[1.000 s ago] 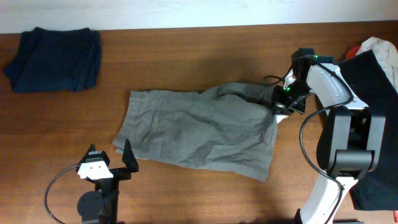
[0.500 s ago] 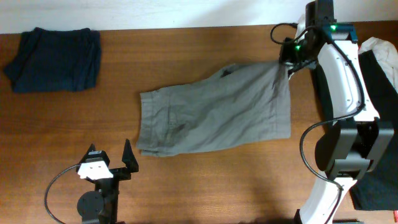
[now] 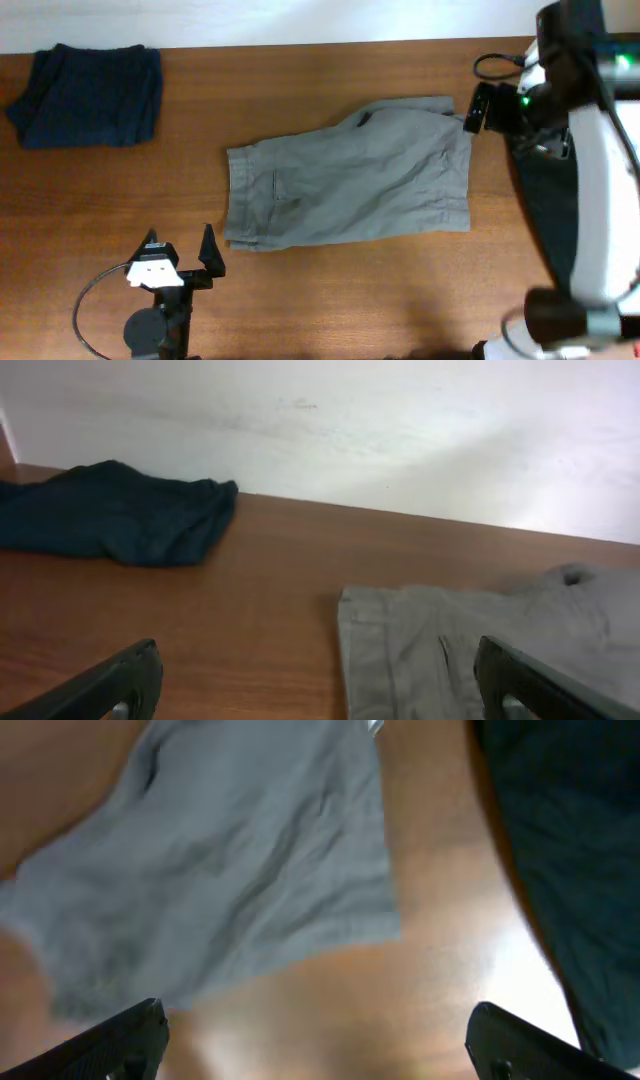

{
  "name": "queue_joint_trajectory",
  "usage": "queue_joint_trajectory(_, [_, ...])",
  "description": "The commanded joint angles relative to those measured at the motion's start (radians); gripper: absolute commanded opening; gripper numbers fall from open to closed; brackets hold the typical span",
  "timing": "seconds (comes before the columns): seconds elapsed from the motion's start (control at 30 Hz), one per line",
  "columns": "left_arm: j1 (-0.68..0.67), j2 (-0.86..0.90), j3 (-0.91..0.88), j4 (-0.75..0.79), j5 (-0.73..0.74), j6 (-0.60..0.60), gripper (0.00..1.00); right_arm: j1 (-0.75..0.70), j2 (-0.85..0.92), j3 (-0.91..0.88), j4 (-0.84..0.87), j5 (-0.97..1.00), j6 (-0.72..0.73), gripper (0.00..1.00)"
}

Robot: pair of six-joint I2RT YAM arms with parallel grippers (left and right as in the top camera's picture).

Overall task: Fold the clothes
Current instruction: 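Grasp the shorts' left and right ends with both grippers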

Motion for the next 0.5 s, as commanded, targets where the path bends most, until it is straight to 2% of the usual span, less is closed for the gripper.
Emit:
queue_joint_trajectory(0.0, [0.000,-0.006,0.001,0.100,0.384,-0.010,0.99,0.121,-0.232,-0.204,0.002,0.045,0.004,0.99])
queue_joint_trajectory(0.07, [0.000,-0.002,0.051,0.132,0.440,-0.058,0.99,0.161,-0.348,-0.362,0.039,0.126,0.076,0.99])
queue_joint_trajectory(0.13, [0.000,0.074,0.195,0.111,0.465,-0.052,0.99,0.161,-0.397,-0.472,0.099,0.123,0.077,0.99])
queue_joint_trajectory(0.2, [0.000,0.329,0.491,-0.110,0.488,0.093,0.99,0.161,-0.388,-0.541,0.116,0.123,0.077,0.99])
queue_joint_trajectory(0.23, [0.000,0.480,0.653,-0.283,0.495,0.172,0.99,0.161,-0.380,-0.564,0.124,0.123,0.077,0.99])
queue_joint_trajectory(0.27, [0.000,0.702,0.884,-0.542,0.491,0.271,0.99,0.161,-0.372,-0.580,0.165,0.124,0.076,0.99])
queue_joint_trajectory(0.3, [0.000,0.877,1.060,-0.740,0.475,0.312,0.99,0.161,-0.360,-0.583,0.190,0.124,0.076,0.99])
queue_joint_trajectory(0.37, [0.000,1.087,1.209,-0.883,0.495,0.308,0.99,0.160,-0.346,-0.583,0.202,0.127,0.076,0.99])
queue_joint_trajectory(0.4, [0.000,1.210,1.226,-0.974,0.483,0.309,0.99,0.160,-0.335,-0.583,0.206,0.127,0.076,0.99])
queue_joint_trajectory(0.47, [0.000,1.390,1.226,-1.033,0.433,0.308,0.99,0.160,-0.317,-0.583,0.213,0.126,0.076,0.99])
